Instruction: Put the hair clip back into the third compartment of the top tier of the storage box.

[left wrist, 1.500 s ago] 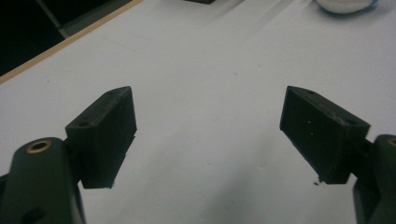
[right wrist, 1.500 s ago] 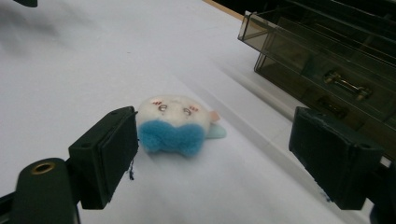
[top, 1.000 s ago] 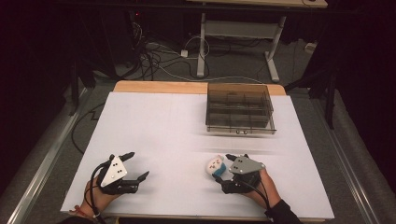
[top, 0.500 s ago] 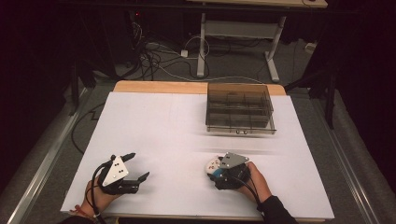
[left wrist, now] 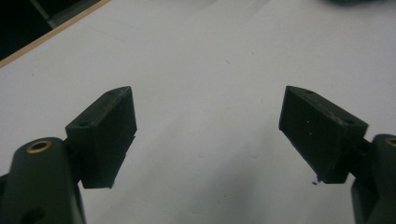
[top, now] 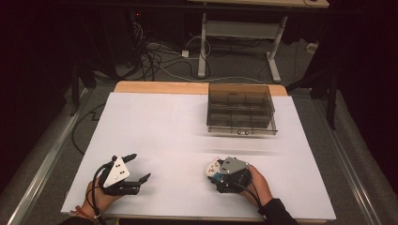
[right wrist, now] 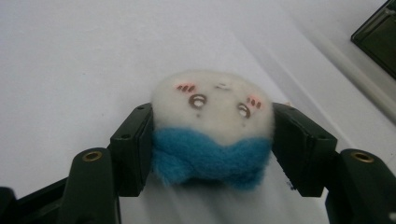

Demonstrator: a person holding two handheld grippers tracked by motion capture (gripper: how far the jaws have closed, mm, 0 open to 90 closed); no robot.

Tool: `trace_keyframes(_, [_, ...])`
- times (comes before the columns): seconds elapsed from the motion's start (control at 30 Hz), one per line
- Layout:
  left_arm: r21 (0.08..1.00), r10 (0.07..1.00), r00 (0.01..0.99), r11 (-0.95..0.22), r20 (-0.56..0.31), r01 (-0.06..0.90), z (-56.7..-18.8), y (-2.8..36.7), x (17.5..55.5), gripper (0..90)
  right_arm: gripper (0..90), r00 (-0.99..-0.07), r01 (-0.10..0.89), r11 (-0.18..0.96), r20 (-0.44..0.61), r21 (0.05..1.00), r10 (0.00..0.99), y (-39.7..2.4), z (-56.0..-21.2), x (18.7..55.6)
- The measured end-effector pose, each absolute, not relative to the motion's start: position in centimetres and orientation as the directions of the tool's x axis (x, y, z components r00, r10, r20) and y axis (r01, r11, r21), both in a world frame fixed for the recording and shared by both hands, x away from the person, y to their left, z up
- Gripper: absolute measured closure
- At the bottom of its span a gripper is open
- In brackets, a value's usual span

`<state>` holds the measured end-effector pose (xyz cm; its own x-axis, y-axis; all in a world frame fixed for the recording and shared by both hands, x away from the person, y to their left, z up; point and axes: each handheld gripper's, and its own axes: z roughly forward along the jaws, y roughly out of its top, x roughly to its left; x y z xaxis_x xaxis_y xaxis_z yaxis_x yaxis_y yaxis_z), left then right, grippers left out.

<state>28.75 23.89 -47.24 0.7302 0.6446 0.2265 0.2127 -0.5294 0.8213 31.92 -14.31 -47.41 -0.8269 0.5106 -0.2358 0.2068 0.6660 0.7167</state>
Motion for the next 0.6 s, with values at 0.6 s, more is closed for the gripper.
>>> trace_keyframes(0.6, [0.819,0.653,0.725,-0.526,0.219,0.227,-47.3,24.0,28.7,18.2,36.1,-0.824,0.102,0.623,-0.285,0.775,0.49,-15.1,-45.2,29.5])
